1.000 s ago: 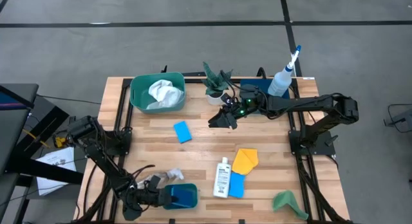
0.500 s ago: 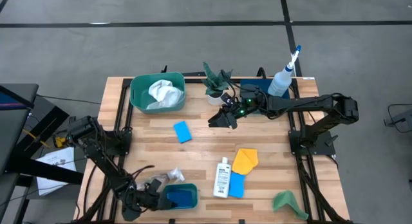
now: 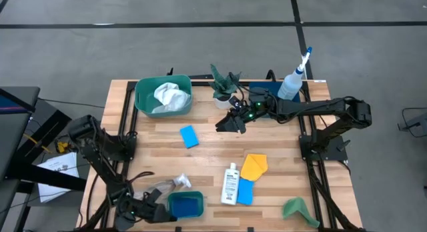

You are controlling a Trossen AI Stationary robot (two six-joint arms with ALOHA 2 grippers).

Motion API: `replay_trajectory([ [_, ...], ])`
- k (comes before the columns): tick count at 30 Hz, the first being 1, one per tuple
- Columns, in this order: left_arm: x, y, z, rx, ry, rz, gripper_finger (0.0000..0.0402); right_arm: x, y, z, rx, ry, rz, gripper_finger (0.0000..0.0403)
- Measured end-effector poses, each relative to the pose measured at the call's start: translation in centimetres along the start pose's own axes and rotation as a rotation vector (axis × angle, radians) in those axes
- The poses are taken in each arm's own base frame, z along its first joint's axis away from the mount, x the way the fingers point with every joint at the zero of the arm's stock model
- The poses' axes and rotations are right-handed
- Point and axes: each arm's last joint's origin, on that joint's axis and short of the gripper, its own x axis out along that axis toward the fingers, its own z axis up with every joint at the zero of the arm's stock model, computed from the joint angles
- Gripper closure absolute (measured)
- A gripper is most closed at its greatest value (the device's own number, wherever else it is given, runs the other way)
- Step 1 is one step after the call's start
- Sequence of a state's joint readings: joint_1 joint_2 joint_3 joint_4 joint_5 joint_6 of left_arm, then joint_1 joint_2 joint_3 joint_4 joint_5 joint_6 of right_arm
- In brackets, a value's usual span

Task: Pick & Place Kitchen Items
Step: Put the blue sponge into the bottom green bin

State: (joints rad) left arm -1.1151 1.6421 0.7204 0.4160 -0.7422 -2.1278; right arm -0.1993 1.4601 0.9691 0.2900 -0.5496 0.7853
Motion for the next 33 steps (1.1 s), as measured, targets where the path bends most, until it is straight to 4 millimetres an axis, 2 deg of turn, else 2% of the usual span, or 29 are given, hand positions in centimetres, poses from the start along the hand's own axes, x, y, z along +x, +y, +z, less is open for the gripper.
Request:
replay_trajectory([
  [6,-1.9,-1.5,-0.4,0.022,0.044,-0.02,0.0109,0.0,0.1,0.1,-0.007,-0.007,0.008,0.0159],
  [10,-2.7,-2.8,0.0,0.046,0.047,-0.037,0.0113,0.0,0.1,0.1,-0.007,-0.007,0.009,0.0159],
  [17,-1.7,-4.5,1.7,0.078,0.026,-0.049,0.0137,0.0,0.3,0.3,-0.025,-0.029,0.029,0.0159],
  [21,-1.3,-6.8,1.8,0.207,0.035,-0.217,0.0161,0.0,0.3,0.3,-0.025,-0.029,0.029,0.0159],
  [23,-1.0,-8.0,2.1,0.307,0.035,-0.267,0.0184,0.0,0.3,0.3,-0.025,-0.028,0.029,0.0159],
  [25,-0.3,-9.2,2.3,0.398,0.102,-0.234,0.0221,0.0,0.3,0.3,-0.025,-0.029,0.029,0.0159],
  [27,0.5,-10.3,2.6,0.48,0.242,-0.134,0.0274,0.0,0.3,0.3,-0.025,-0.028,0.028,0.0159],
  [30,1.4,-10.5,3.2,0.573,0.408,0.062,0.037,0.0,0.3,0.3,-0.022,-0.027,0.026,0.0159],
  [33,1.7,-10.1,3.6,0.605,0.438,0.147,0.0388,0.0,0.2,0.2,-0.018,-0.022,0.021,0.0159],
])
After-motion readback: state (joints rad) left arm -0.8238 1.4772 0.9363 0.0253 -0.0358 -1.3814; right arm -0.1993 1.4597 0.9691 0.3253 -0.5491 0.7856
